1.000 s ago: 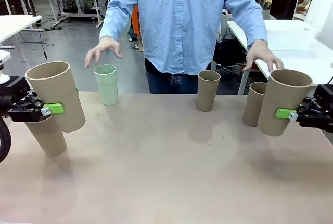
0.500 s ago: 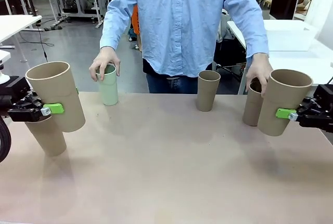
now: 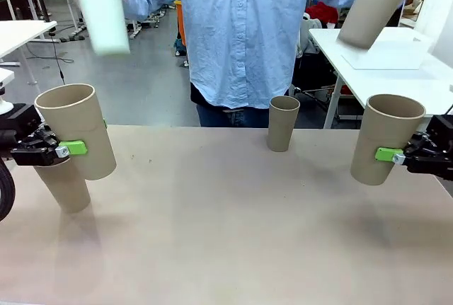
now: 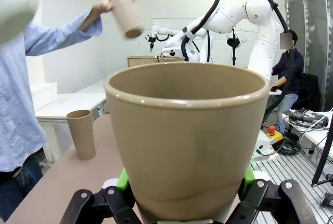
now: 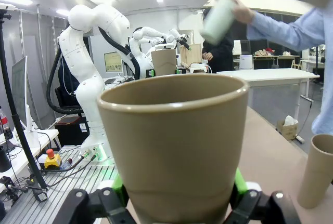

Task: Stack the cups and store them in the basket.
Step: Place the stack of Reusable plastic cups into the Pantry Basket.

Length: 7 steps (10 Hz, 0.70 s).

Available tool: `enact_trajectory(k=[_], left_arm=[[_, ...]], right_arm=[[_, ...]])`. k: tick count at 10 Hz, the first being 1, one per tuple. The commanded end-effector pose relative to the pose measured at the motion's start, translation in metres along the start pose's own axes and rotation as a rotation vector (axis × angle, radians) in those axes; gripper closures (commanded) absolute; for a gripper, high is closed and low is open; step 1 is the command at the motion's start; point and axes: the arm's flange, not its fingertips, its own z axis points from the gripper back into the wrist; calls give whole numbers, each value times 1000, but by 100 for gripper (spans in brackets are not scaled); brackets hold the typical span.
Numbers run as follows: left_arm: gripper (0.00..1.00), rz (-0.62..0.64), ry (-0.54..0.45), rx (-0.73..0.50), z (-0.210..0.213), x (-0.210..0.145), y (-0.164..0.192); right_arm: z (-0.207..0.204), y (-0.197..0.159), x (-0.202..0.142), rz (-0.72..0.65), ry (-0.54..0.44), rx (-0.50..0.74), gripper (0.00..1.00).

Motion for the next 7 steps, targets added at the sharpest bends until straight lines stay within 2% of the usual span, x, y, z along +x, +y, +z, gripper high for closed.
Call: enact_trajectory(k=[1,7], left_arm=[[13,-6,1,1,0,2,0],[13,-6,1,1,0,2,0]], right_arm=[[1,1,5,1,1,-4,13],[1,1,5,1,1,-4,13]])
